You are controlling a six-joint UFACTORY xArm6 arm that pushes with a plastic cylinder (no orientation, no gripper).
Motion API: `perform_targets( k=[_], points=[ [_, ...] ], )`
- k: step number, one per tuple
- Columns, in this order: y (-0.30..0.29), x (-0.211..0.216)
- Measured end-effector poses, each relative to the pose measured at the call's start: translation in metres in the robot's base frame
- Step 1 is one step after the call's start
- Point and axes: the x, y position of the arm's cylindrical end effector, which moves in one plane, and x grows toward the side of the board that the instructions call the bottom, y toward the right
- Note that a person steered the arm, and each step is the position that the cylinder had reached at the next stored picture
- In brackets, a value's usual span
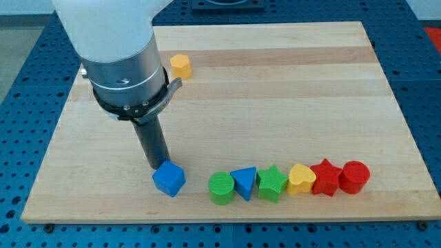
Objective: Slide the blue cube towards green circle
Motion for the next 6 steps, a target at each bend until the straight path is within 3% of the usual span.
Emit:
perform_targets(
  k=[2, 6],
  points=[
    [0.018, 0.013],
    [-0.002, 0.037]
  ],
)
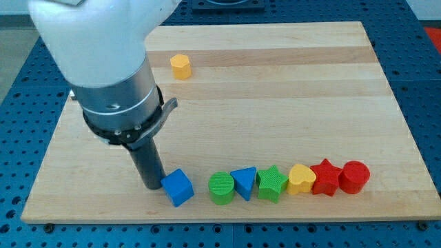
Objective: Slide the blue cube towards green circle
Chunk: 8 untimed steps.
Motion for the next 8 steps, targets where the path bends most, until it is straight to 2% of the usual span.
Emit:
perform_targets(
  k=[3, 4, 6, 8],
  points=[
    [-0.019, 0.023],
    [-0.017, 0.035],
    [0.010, 0.036],
    [0.012, 0.036]
  ],
)
